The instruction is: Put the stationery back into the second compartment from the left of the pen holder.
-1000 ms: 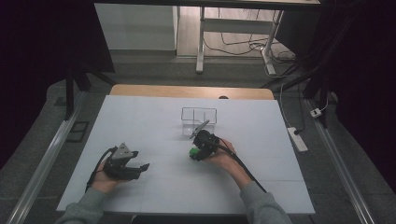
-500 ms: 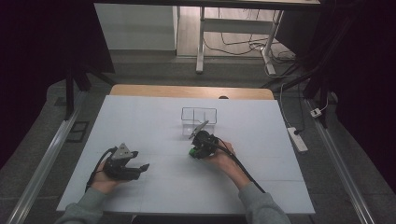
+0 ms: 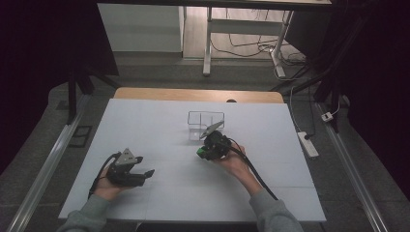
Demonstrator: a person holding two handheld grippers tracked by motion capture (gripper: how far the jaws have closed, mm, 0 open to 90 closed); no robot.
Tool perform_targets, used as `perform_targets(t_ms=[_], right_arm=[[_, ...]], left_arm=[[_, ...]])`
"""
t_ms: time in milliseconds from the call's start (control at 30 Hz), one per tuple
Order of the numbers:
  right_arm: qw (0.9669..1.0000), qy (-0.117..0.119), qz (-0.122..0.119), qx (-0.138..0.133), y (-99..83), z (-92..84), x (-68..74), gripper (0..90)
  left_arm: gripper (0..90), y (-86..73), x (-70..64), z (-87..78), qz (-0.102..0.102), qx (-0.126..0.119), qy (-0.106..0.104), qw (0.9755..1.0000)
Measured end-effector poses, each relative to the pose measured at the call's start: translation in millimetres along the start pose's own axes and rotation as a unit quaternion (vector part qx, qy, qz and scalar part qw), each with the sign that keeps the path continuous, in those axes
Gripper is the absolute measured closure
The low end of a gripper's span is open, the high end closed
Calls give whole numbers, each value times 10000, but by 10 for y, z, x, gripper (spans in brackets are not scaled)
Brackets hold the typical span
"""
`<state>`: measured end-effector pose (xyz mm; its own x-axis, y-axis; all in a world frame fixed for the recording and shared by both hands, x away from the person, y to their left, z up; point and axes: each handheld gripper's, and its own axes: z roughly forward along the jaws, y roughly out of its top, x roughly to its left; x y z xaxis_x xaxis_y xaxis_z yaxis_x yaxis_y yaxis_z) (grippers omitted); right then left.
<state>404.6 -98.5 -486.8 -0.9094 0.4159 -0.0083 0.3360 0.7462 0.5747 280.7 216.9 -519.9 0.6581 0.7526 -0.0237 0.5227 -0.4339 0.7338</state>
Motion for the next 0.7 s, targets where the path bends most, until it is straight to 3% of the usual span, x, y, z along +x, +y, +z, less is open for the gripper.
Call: perform_targets(t_ms=[267, 500, 700], right_arm=[[9988, -14, 92, -490, 29, -244, -15, 671], [9952, -45, 131, -965, 56, -438, -9, 670], [9925, -92, 205, -1202, 48, -549, -39, 670]], left_arm=[[302, -1, 3, 0, 17, 12, 4, 10000], [302, -1, 2, 1, 29, 14, 9, 10000], [302, -2, 4, 4, 28, 19, 14, 10000]])
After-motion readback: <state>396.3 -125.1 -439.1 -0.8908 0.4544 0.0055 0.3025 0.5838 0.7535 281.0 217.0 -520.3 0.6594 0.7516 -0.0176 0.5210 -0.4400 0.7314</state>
